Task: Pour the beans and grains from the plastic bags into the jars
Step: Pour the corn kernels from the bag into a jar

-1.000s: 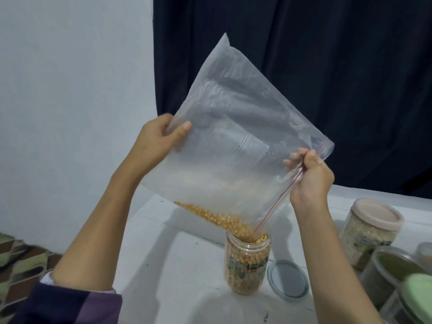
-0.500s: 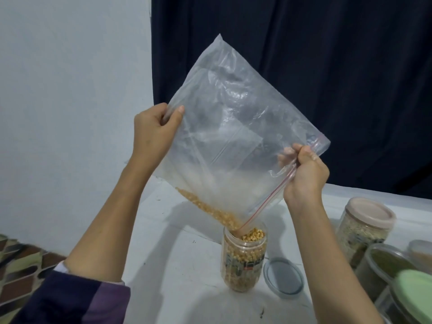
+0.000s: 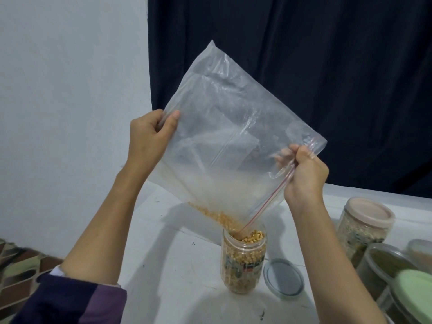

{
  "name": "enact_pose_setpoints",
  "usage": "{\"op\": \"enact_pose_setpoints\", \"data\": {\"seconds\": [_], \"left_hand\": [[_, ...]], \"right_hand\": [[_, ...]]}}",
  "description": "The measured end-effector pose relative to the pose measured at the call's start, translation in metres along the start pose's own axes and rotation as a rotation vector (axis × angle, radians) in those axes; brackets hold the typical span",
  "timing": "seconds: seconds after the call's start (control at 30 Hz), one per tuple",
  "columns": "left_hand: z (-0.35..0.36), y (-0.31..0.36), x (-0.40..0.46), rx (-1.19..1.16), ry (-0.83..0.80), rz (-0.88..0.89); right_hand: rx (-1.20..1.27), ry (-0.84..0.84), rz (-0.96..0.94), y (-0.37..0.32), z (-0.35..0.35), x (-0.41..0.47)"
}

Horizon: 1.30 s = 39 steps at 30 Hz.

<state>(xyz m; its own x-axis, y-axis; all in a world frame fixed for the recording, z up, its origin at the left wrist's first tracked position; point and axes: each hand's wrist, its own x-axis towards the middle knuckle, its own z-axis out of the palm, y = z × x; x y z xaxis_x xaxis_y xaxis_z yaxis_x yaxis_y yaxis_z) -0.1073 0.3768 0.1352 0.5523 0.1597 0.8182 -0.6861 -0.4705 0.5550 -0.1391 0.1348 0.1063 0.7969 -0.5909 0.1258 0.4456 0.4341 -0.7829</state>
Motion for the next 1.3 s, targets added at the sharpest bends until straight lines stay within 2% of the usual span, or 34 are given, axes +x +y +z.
{"op": "enact_pose_setpoints", "data": {"seconds": [0.23, 1.3], "left_hand": [[0.000, 0.000, 0.000, -0.019, -0.011, -0.022], [0.011, 0.030, 0.017, -0.024, -0.045, 0.100]], "right_hand": [[-0.031, 0.017, -0.003, 0.001, 0.001, -0.002], [0.028, 0.097, -0.030, -0.010, -0.007, 0.004]]}}
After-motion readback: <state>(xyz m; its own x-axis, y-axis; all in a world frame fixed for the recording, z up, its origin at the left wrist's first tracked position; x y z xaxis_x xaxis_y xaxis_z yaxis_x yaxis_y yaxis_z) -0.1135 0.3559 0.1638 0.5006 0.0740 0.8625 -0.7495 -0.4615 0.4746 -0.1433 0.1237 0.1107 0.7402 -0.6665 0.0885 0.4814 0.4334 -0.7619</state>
